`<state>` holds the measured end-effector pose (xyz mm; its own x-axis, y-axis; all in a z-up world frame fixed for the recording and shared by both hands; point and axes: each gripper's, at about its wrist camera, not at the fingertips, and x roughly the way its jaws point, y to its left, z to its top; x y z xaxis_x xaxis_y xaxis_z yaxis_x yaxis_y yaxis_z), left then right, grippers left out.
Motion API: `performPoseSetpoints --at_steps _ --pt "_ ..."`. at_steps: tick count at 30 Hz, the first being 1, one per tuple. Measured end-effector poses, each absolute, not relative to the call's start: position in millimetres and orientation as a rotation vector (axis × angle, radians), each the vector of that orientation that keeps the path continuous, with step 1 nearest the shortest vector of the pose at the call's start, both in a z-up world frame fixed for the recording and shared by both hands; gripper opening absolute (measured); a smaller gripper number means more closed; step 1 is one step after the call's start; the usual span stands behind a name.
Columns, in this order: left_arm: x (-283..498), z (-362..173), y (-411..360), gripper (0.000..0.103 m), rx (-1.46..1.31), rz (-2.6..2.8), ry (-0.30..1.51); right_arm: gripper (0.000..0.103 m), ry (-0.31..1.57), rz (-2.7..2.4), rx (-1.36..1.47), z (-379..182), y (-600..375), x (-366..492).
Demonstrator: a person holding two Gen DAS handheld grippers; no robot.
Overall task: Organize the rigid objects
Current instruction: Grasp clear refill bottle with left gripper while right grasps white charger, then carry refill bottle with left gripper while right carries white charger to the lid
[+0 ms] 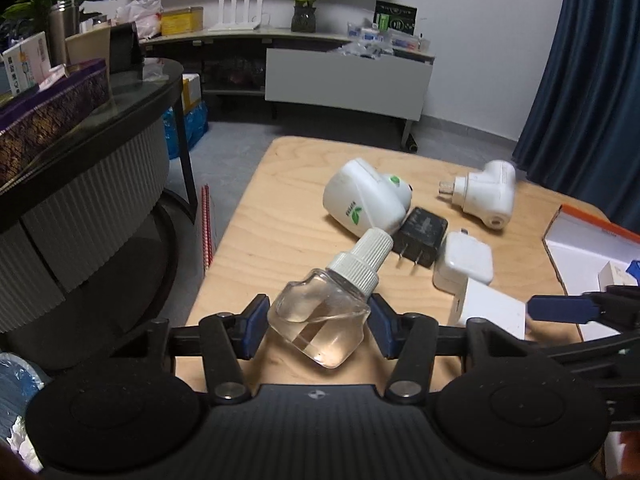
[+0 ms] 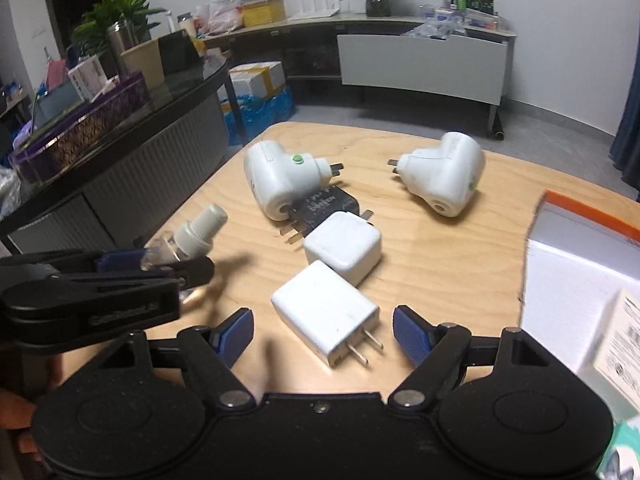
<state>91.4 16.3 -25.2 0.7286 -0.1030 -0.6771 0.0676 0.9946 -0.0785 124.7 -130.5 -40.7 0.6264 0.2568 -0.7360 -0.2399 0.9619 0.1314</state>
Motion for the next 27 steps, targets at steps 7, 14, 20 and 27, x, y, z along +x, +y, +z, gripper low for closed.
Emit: performPoseSetpoints --at_steps 7,14,20,27 --pt "92 -25 17 0.054 -0.064 -0.095 0.744 0.076 0.840 0.301 -0.036 -52 -121 137" --pt "89 -22 14 0.054 -0.065 -0.107 0.743 0.075 0.825 0.288 -0.006 -49 -129 126" --pt "76 -15 7 0.054 -0.072 -0.122 0.736 0.075 0.787 0.275 0.003 -31 -137 107" --pt "60 0 0 0.054 -0.070 -0.114 0.732 0.075 0.744 0.247 0.038 -4 -150 81"
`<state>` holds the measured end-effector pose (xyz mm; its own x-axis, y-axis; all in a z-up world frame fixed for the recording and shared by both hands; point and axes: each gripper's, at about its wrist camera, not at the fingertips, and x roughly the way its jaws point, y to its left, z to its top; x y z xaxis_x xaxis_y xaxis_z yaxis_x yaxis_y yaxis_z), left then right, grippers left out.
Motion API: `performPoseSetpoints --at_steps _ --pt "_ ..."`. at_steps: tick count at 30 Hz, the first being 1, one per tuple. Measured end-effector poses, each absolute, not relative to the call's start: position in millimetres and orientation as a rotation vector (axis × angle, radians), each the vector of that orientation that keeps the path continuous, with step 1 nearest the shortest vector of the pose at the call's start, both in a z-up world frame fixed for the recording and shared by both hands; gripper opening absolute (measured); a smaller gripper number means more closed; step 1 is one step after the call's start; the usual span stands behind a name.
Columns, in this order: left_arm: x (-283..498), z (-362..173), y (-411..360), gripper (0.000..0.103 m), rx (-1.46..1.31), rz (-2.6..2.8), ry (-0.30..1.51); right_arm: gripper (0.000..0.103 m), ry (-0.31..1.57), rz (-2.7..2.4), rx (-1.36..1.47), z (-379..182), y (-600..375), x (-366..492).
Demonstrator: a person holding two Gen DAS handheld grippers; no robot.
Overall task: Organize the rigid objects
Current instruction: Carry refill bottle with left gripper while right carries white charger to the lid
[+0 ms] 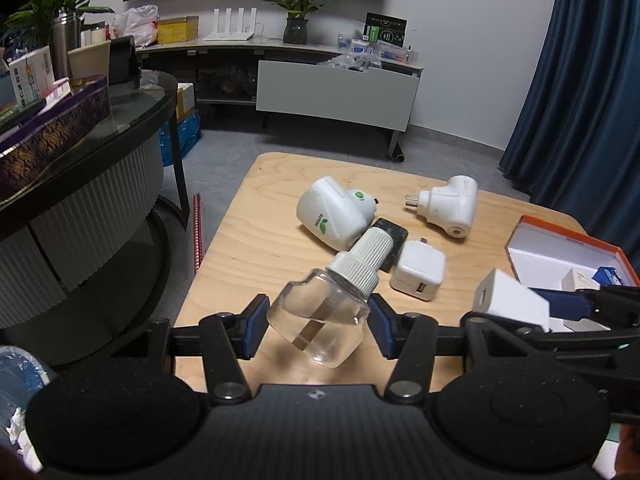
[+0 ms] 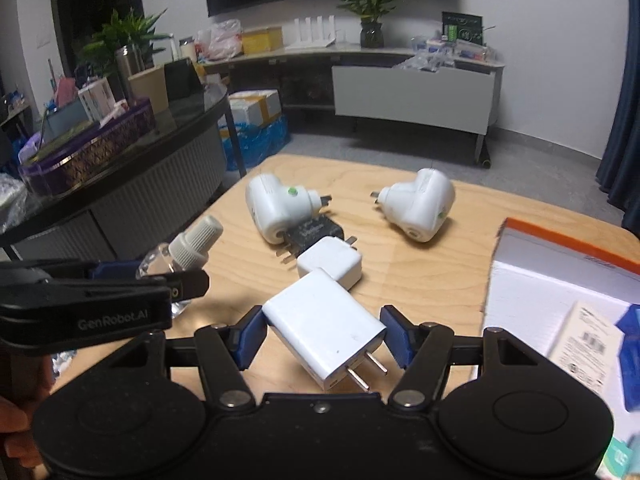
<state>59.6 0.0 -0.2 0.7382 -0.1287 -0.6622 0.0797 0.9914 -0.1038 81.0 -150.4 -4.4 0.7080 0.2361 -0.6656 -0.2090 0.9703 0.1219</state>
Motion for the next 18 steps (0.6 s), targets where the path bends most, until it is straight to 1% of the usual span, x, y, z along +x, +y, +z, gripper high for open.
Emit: performPoseSetpoints --at_steps 18 --pt "22 26 -13 0.054 -0.077 -0.106 0.695 0.075 0.684 0.186 0.076 31 -171 18"
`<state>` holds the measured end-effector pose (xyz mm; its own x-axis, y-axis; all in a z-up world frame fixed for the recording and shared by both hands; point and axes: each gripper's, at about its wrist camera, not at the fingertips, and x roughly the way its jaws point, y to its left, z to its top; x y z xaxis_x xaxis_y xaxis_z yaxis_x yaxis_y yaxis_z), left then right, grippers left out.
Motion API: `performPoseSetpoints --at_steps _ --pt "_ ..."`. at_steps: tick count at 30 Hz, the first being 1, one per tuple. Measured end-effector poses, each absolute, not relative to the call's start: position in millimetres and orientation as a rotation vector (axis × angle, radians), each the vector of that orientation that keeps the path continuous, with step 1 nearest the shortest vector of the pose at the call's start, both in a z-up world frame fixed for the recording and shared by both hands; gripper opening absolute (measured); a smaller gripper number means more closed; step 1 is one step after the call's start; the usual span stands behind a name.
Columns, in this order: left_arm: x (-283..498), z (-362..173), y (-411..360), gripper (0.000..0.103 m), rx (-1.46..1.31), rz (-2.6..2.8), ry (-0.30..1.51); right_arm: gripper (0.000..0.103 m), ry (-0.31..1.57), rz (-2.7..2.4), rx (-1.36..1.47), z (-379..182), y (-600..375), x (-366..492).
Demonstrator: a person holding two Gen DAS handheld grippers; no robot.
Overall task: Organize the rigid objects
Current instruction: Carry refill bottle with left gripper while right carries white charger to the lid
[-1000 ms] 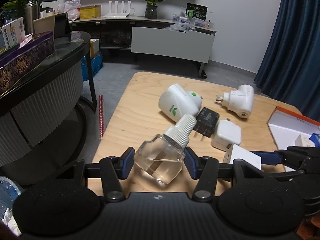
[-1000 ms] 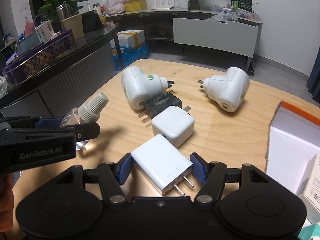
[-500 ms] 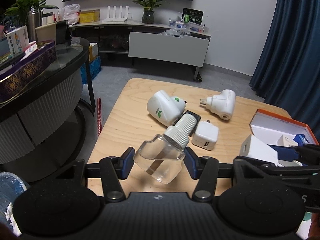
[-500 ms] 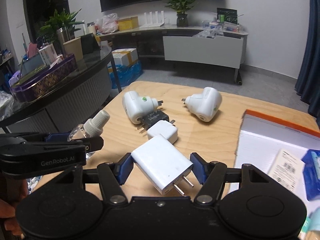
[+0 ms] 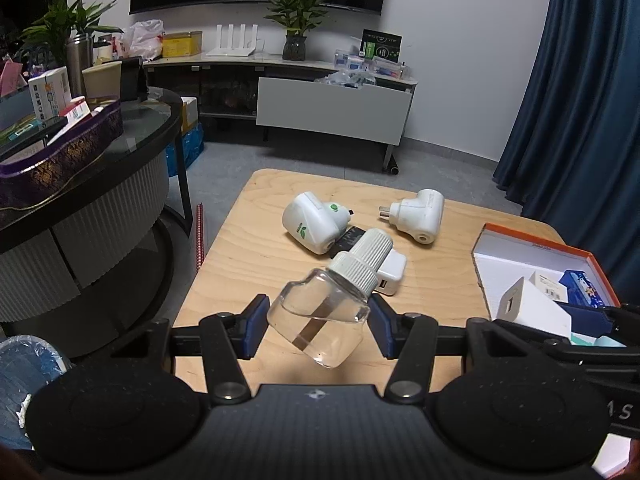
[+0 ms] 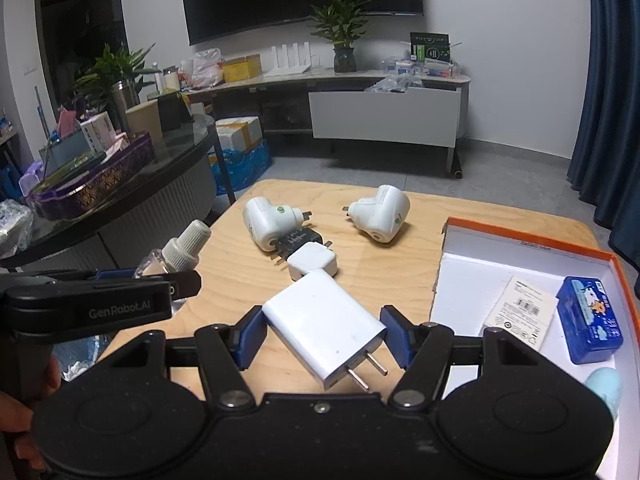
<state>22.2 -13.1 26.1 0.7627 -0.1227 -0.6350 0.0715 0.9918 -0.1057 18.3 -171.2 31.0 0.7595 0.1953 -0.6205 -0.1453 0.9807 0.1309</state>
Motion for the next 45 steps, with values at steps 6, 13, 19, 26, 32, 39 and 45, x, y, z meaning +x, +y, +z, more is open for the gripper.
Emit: performPoseSetpoints --at_steps 6,13,19,26,32,39,45 --pt "17 31 -18 0.054 -0.070 -0.113 0.687 0.075 0.664 0.178 0.077 39 -176 7" --pt "10 35 -25 0.054 -0.060 -0.121 0.682 0.075 0.652 0.164 0.081 43 -184 -2" --pt "7 36 -30 0.054 -0.052 -0.129 0.677 0.075 0.644 0.152 0.088 45 -190 -8" --pt "5 37 -33 0.054 -0.044 -0.141 0.674 0.075 0.636 0.140 0.096 46 -197 -13" --pt "3 38 -40 0.054 -0.038 -0.154 0.673 0.075 0.633 0.129 0.104 47 -202 -15" --pt "2 38 -46 0.054 -0.032 -0.170 0.675 0.076 0.631 0.111 0.115 46 -213 -19" --pt "2 38 -51 0.054 -0.025 -0.182 0.678 0.076 0.631 0.094 0.123 45 -220 -21"
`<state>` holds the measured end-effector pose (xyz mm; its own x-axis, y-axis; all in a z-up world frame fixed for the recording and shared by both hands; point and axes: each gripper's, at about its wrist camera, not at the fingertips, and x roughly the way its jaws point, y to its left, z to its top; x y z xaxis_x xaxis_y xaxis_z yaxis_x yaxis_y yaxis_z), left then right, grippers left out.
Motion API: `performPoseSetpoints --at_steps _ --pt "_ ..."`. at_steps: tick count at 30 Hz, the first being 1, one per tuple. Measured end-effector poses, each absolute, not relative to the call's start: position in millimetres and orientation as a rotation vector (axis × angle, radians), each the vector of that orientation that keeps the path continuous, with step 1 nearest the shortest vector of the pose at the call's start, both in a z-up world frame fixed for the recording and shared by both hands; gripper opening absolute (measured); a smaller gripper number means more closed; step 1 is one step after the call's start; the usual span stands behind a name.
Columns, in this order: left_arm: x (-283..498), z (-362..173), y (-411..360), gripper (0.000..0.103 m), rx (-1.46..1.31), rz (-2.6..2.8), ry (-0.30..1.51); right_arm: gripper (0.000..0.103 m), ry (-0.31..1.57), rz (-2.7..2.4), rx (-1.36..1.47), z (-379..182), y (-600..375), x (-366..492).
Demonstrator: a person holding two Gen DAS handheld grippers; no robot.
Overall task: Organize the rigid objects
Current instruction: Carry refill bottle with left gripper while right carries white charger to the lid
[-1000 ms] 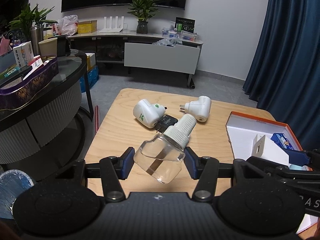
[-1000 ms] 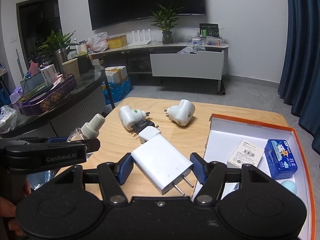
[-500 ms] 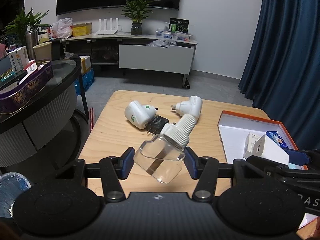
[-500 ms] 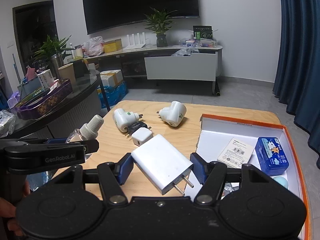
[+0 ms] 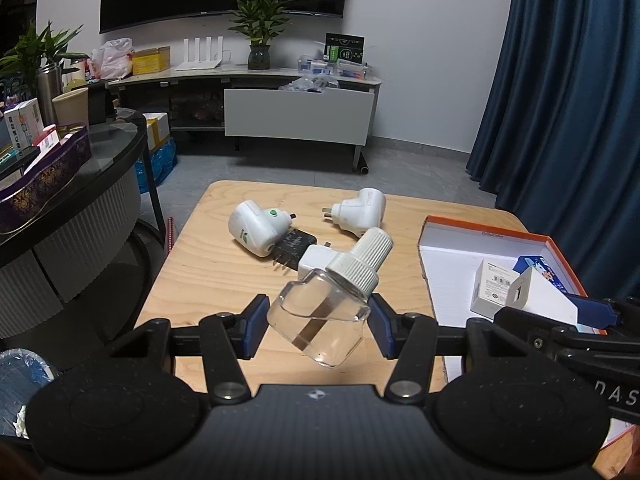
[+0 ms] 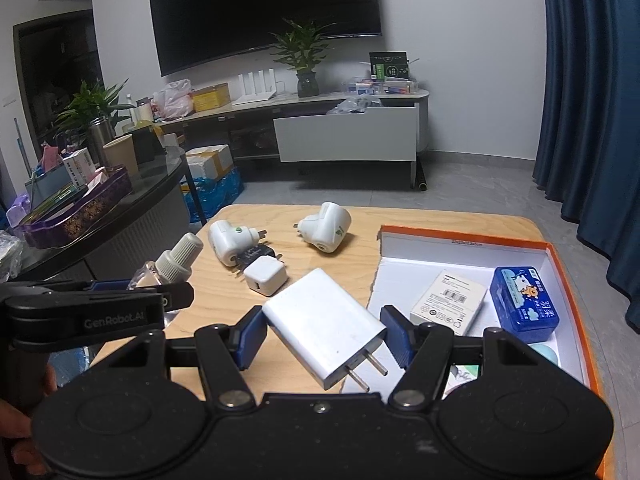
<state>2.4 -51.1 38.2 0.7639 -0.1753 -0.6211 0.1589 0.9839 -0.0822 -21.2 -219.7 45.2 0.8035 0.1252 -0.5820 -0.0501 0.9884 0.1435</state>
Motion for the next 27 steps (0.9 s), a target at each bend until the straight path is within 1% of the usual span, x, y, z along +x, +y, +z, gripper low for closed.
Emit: performPoseSetpoints --at_steps 27 --pt "-4 36 -85 0.054 0.016 -0.274 0.682 0.076 0.625 0.013 0.167 42 -257 -35"
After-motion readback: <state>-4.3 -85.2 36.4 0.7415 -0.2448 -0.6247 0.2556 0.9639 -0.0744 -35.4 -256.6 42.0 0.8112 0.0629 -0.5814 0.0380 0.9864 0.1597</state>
